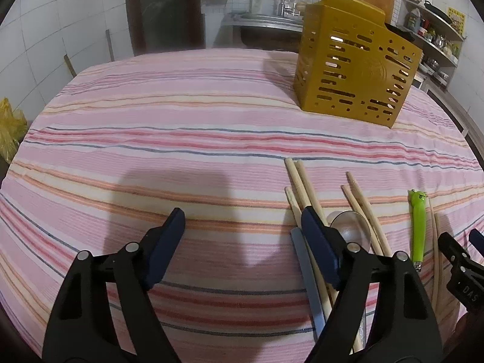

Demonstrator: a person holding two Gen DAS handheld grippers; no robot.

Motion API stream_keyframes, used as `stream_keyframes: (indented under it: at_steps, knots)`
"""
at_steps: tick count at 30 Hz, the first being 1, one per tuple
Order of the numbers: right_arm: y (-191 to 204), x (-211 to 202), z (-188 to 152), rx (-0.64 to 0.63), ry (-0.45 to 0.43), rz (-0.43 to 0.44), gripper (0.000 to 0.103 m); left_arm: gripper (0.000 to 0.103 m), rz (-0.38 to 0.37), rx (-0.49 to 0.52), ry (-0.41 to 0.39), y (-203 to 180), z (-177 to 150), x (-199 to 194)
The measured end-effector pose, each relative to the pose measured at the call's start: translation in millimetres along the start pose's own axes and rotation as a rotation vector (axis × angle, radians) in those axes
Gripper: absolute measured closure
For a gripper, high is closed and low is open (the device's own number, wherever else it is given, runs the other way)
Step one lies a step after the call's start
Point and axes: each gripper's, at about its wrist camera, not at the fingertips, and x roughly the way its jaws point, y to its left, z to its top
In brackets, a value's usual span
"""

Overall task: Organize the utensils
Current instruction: 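Close the left tool on a wooden chopstick while the right tool grasps another chopstick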

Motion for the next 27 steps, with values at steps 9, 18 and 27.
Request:
stream_keyframes:
  at_steps: [9,18,27]
  knots:
    - [4.6,3.5,-2.4,0.035,0.043,0.033,0.034,0.027,0.004,0.018,0.006,-2.2,-1.2,-1.4]
    - [26.4,6.4,8.0,-0.054,0.041,0.035,0.080,0.029,-0.005,0.037,0.032,-8.3,1.5,1.4]
    - [14.6,15.7,22.3,-0.071,0.068,0.100,0.093,0.057,-0.004,0.036,0.087,-21.6,9.4,6.4]
